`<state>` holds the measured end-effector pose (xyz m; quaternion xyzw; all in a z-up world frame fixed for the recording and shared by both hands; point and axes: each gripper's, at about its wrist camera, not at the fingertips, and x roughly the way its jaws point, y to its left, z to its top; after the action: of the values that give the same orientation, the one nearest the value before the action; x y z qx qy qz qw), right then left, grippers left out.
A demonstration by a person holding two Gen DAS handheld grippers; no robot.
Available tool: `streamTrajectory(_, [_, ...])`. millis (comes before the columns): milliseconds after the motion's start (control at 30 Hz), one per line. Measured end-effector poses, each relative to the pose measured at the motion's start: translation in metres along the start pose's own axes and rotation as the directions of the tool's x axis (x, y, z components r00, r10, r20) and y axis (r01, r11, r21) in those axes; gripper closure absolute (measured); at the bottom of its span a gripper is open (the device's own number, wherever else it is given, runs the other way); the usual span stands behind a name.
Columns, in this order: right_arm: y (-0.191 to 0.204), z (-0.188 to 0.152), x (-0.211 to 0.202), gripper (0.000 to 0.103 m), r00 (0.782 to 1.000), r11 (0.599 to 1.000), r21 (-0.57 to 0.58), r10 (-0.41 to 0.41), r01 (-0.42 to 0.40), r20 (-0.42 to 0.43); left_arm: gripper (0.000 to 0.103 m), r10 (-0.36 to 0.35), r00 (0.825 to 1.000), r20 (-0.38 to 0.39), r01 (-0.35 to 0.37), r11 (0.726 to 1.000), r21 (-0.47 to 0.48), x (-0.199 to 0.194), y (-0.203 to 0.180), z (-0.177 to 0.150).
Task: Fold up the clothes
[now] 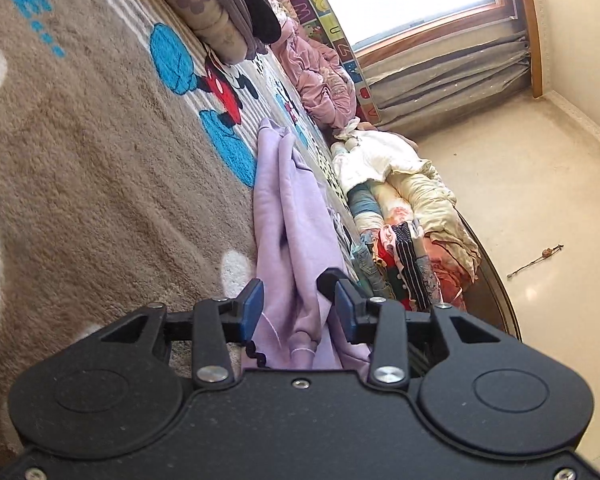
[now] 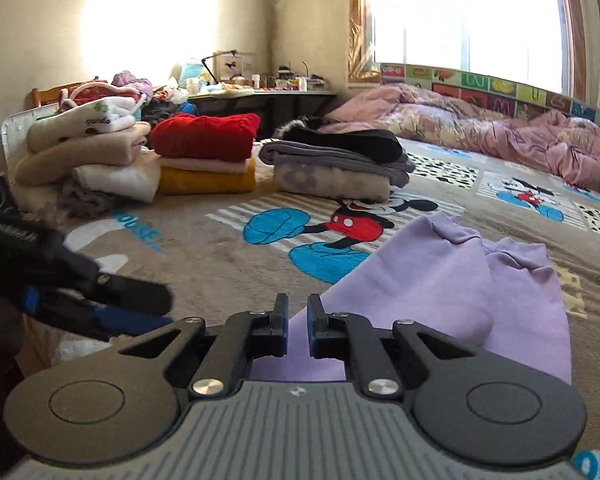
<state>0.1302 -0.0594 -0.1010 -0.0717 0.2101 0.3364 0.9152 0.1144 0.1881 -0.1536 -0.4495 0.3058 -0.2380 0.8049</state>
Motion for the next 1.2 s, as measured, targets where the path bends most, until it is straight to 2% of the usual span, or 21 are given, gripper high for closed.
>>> streamTrajectory(100, [0.019, -0.017, 0.003, 0.090, 0.999, 0.999, -0.038, 0.009, -0.011, -0.044, 0.066, 0.018, 1.000, -0.005, -0.018, 1.000, 0.019, 0.007, -0.003, 0.001])
streamTrajectory(167, [0.027, -0.027, 0.014, 0.091, 0.995, 0.994, -0.110, -0.035, 0.024, -0.095, 0.066, 0.031, 1.000, -0.001, -0.031, 0.999, 0.039, 0.007, -0.005, 0.000])
streamTrajectory(267, [0.027, -0.025, 0.003, 0.090, 0.999, 0.998, -0.056, -0.026, 0.024, -0.037, 0.066, 0.037, 0.999, 0.009, -0.037, 0.998, 0.048, 0.007, -0.006, -0.001])
streamTrajectory(333, [0.033, -0.025, -0.010, 0.083, 0.999, 0.997, -0.077, -0.030, 0.031, 0.019, 0.066, 0.038, 0.999, 0.016, -0.039, 0.998, 0.055, 0.008, -0.007, 0.000])
streamTrajectory(367, [0.036, -0.027, -0.010, 0.080, 0.999, 0.994, -0.100, -0.042, 0.042, 0.006, 0.066, 0.039, 0.999, 0.019, -0.040, 0.997, 0.061, 0.009, -0.008, 0.000])
streamTrajectory(433, [0.038, -0.030, 0.002, 0.079, 0.994, 0.992, -0.121, -0.057, 0.046, -0.089, 0.066, 0.043, 0.999, 0.022, -0.045, 0.995, 0.087, 0.010, -0.012, -0.001])
streamTrajectory(500, [0.036, -0.029, 0.001, 0.079, 0.995, 0.995, -0.091, -0.053, 0.045, -0.083, 0.063, 0.056, 0.998, 0.020, -0.058, 0.992, 0.114, 0.012, -0.015, -0.003])
streamTrajectory(600, [0.030, -0.025, -0.025, 0.075, 0.998, 0.998, -0.037, -0.054, 0.053, -0.010, 0.052, 0.085, 0.996, 0.030, -0.089, 0.984, 0.157, 0.012, -0.021, -0.006])
streamTrajectory(633, [0.027, -0.024, -0.035, 0.072, 0.998, 0.998, -0.020, -0.057, 0.058, 0.014, 0.052, 0.094, 0.995, 0.039, -0.099, 0.978, 0.183, 0.012, -0.024, -0.007])
streamTrajectory(767, [0.012, -0.031, -0.078, 0.071, 0.991, 0.992, -0.026, -0.121, 0.123, 0.057, 0.050, 0.137, 0.988, 0.074, -0.154, 0.936, 0.316, 0.012, -0.041, -0.013])
streamTrajectory(867, [-0.004, -0.044, -0.109, 0.067, 0.976, 0.976, -0.051, -0.207, 0.210, 0.069, 0.049, 0.178, 0.978, 0.108, -0.208, 0.877, 0.434, 0.013, -0.055, -0.021])
streamTrajectory(967, [-0.022, -0.059, -0.133, 0.064, 0.953, 0.953, -0.052, -0.294, 0.299, 0.076, 0.048, 0.219, 0.964, 0.151, -0.266, 0.787, 0.557, 0.016, -0.070, -0.032])
streamTrajectory(1067, [-0.035, -0.071, -0.148, 0.064, 0.927, 0.926, -0.067, -0.365, 0.371, 0.081, 0.046, 0.249, 0.947, 0.203, -0.320, 0.662, 0.678, 0.019, -0.086, -0.049])
streamTrajectory(1133, [-0.037, -0.076, -0.156, 0.063, 0.915, 0.912, -0.093, -0.392, 0.400, 0.093, 0.041, 0.267, 0.938, 0.223, -0.340, 0.568, 0.750, 0.021, -0.092, -0.061])
streamTrajectory(1200, [-0.035, -0.082, -0.161, 0.057, 0.908, 0.895, -0.157, -0.405, 0.418, 0.105, 0.033, 0.279, 0.931, 0.234, -0.346, 0.473, 0.811, 0.023, -0.097, -0.074])
